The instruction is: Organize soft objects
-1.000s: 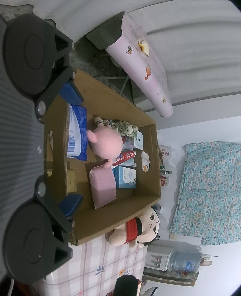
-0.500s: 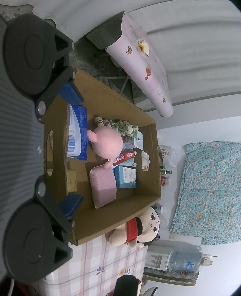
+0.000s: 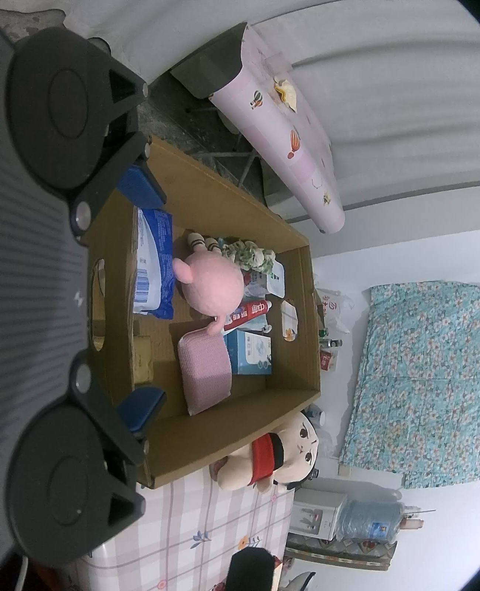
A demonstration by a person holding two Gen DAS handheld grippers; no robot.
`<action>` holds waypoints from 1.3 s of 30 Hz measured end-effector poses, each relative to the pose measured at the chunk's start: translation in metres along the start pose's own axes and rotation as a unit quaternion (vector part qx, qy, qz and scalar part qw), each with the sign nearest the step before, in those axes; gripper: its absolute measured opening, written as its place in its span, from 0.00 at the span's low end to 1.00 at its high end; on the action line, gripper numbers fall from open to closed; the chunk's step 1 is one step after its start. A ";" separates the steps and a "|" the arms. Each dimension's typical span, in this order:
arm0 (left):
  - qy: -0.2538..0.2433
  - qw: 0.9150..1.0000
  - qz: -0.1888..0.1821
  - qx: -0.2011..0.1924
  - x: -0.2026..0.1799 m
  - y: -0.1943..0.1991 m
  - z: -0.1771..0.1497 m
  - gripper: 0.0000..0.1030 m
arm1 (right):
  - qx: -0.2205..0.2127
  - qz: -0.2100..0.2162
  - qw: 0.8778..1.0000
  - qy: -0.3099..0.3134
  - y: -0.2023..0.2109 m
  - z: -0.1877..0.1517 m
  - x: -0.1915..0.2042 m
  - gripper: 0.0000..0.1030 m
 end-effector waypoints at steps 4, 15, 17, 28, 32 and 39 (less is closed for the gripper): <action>0.000 1.000 0.000 0.001 0.000 0.000 0.000 1.00 | 0.000 0.000 1.000 0.001 0.000 0.000 0.000 0.84; -0.001 1.000 -0.001 0.001 0.000 0.000 0.000 1.00 | 0.001 0.000 1.000 0.001 0.000 -0.001 0.001 0.84; 0.000 1.000 -0.002 0.001 0.000 0.000 0.000 1.00 | 0.003 -0.001 1.000 0.003 -0.001 -0.001 0.001 0.84; 0.002 1.000 -0.002 0.000 0.002 0.000 0.002 1.00 | 0.003 0.002 1.000 0.002 -0.003 -0.004 0.001 0.84; -0.001 1.000 -0.002 0.001 0.002 -0.001 0.002 1.00 | 0.006 0.002 1.000 0.004 -0.004 -0.007 0.002 0.84; 0.001 1.000 -0.007 -0.002 0.000 0.000 0.001 1.00 | 0.006 -0.002 1.000 0.009 -0.002 -0.006 0.003 0.84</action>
Point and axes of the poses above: each gripper's, at about its wrist camera, not at the fingertips, and y roughly against the way its jaws point, x to its left, z to its top, the point moved 5 cm from there along -y, roughly the way its jaws point, and after that the axes turned 11 degrees about -z, right-handed, at the moved point
